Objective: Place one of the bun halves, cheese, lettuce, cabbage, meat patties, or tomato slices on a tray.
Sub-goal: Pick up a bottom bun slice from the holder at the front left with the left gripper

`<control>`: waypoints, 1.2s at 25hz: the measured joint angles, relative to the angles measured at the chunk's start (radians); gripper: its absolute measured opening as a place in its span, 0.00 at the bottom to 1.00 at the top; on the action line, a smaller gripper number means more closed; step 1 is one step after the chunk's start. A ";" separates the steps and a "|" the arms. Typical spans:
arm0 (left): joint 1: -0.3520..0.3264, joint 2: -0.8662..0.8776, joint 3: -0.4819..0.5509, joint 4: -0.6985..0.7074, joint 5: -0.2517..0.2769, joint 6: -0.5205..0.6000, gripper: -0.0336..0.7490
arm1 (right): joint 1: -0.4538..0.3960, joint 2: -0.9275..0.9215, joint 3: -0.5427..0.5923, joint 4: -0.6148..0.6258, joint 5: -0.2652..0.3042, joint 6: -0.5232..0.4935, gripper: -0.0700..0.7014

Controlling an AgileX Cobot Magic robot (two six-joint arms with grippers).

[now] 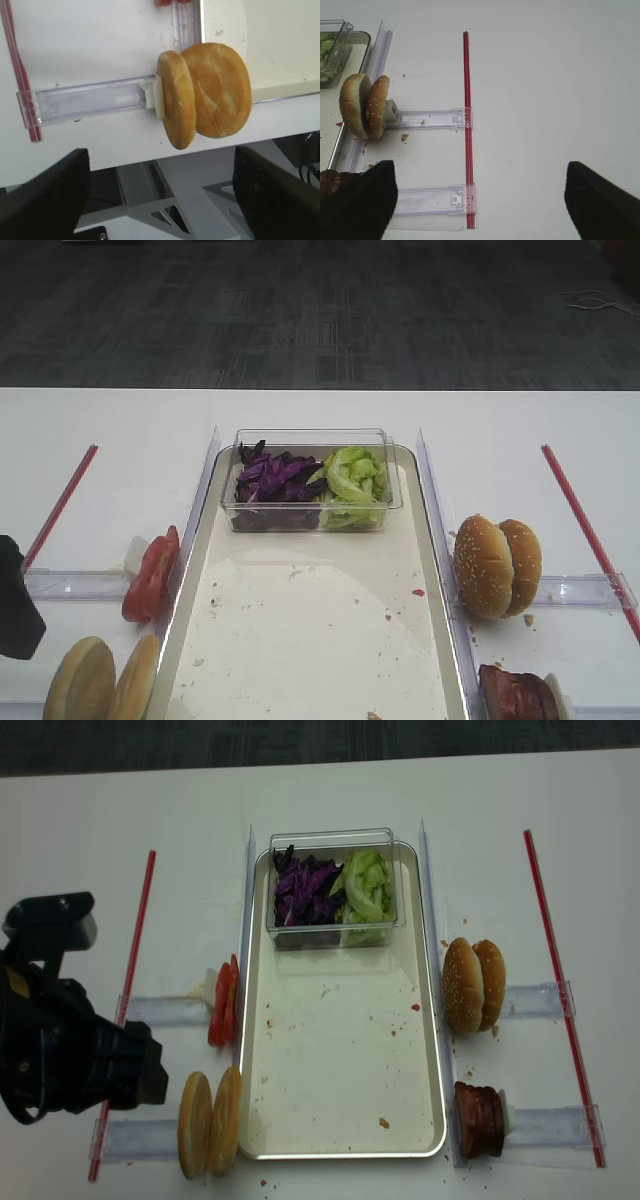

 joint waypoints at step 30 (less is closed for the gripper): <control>-0.395 0.372 -0.142 -0.008 -0.018 -0.278 0.66 | 0.000 0.000 0.000 0.000 0.000 0.000 1.00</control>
